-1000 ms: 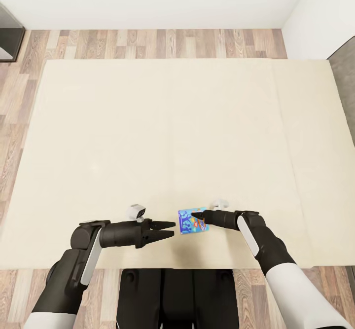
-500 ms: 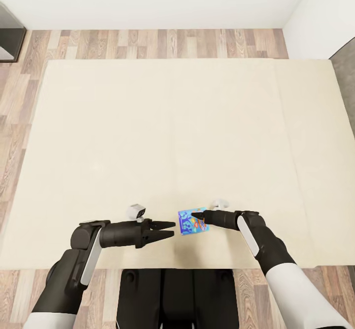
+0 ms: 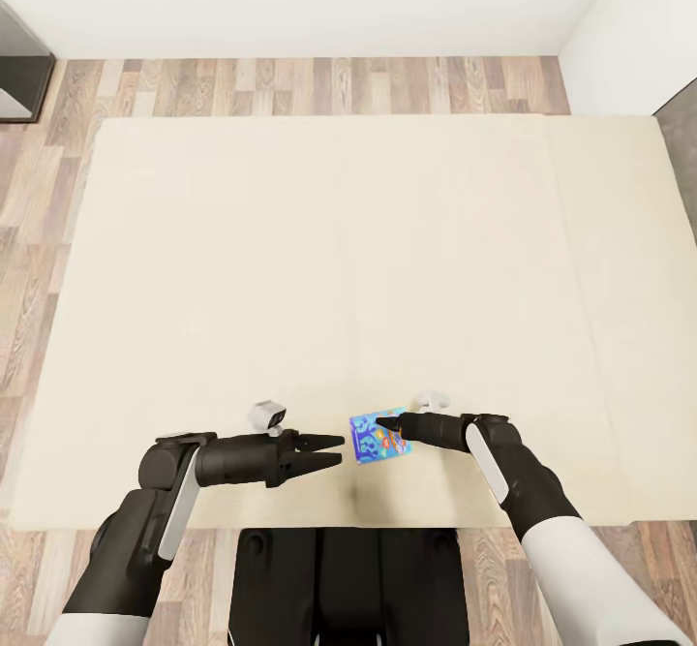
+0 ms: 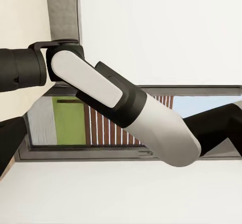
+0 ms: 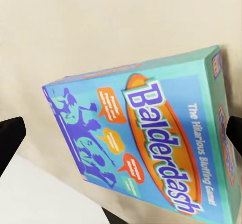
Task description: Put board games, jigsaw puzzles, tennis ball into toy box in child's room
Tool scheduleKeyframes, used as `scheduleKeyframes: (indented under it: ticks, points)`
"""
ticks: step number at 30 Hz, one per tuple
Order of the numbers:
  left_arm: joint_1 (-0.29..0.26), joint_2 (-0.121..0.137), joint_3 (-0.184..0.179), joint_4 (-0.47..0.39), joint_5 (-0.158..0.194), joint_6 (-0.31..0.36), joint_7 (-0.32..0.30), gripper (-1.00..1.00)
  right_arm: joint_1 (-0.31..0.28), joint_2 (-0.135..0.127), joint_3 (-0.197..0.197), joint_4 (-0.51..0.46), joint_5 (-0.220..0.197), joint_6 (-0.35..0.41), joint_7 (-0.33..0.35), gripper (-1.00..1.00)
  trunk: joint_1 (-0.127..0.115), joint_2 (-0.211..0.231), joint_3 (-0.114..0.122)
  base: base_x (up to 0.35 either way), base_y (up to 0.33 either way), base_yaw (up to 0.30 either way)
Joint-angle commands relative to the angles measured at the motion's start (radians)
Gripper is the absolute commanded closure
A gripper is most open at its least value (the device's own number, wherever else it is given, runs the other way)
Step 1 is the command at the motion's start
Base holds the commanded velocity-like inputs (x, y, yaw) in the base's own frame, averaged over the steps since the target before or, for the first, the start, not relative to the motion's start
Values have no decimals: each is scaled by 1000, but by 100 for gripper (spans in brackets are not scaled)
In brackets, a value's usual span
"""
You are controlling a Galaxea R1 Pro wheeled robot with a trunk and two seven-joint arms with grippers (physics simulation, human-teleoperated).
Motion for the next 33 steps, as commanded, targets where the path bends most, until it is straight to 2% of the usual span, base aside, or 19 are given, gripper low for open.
scheduleKeyframes:
  ticks: [1, 19, 33]
  points:
    - [0, 0, 0, 0, 2, 10, -2, -100, 0, -1, 2, -1, -2, 4, 0, -100, 1, -2, -1, 0, 40, 0]
    - [0, 0, 0, 0, 2, 10, -2, -100, 0, -1, 2, -1, -2, 4, 0, -100, 1, -2, -1, 0, 77, 0]
    - [0, 0, 0, 0, 2, 10, -2, -100, 0, -1, 3, -1, -2, 4, 0, -100, 1, -2, -1, 0, 8, 0]
